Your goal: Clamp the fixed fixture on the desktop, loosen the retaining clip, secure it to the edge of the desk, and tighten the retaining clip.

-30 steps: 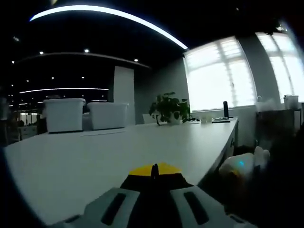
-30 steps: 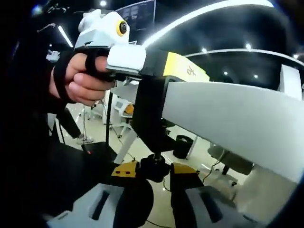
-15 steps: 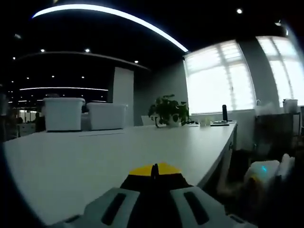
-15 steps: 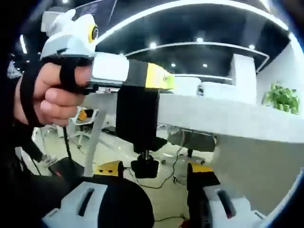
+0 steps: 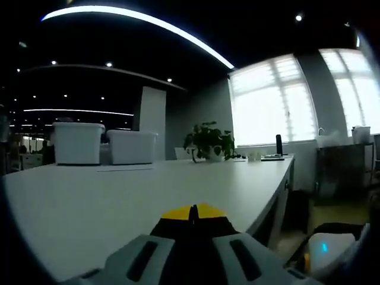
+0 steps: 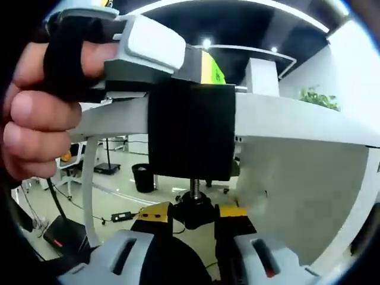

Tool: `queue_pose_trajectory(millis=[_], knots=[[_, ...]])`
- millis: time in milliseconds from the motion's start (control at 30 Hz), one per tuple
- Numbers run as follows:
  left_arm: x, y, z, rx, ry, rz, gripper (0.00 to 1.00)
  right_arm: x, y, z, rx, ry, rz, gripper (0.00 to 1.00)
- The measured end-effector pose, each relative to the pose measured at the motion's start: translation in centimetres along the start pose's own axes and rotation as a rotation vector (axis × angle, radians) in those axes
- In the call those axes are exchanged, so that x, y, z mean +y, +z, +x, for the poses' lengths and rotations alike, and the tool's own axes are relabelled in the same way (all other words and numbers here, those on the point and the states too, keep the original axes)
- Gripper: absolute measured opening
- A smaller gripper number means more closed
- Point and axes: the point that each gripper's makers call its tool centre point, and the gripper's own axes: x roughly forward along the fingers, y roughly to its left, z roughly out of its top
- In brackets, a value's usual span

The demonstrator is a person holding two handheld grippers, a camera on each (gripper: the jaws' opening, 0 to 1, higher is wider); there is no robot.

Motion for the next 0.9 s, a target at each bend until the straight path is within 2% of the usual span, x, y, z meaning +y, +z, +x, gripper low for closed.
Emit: queue_pose_trajectory(millis=[133,233,300,367,433,533,600,633,800,900], knots=[[0.0,0.0,0.0,0.002,-0.002,0.002,0.01,0.3,0.0,-0.4,0.009,0.057,-0.016,0.25],[0.0,-0.1,0.0,0.009,-0.004,0.003,0.01,0.7,0.0,-0.4,0.011,0.164,-0.03,0.24],[0.0,-0.1,0.1,0.013,-0.001,0.005,0.01,0.7,-0.1,-0.4,0.014,0.239,-0.094,0.24],[0.0,-0.1,0.0,0.016,0.001,0.007,0.01,0.9,-0.1,-0.3,0.016,0.3,-0.112,0.24],[0.0,-0.1,0.0,0.02,0.0,0.008,0.01,1.2,-0.1,-0.4,0.018,0.396,-0.117,0.24],[0.0,-0.1,0.0,0.014,-0.003,0.002,0.01,1.4,0.0,-0.9,-0.008,0.563,-0.228,0.23],[0.0,-0.1,0.0,0.024,-0.003,0.005,0.01,1.4,0.0,-0.7,-0.005,0.65,-0.232,0.23],[0.0,-0.1,0.0,0.028,-0.004,0.003,0.01,1.6,-0.1,-0.7,-0.008,0.683,-0.269,0.22],[-0.1,-0.2,0.0,0.038,-0.009,0.011,0.01,1.9,-0.5,-0.6,-0.038,0.827,-0.414,0.19],[0.0,-0.3,0.1,0.042,-0.003,0.011,0.01,1.5,-0.4,-0.6,-0.033,0.864,-0.401,0.19]])
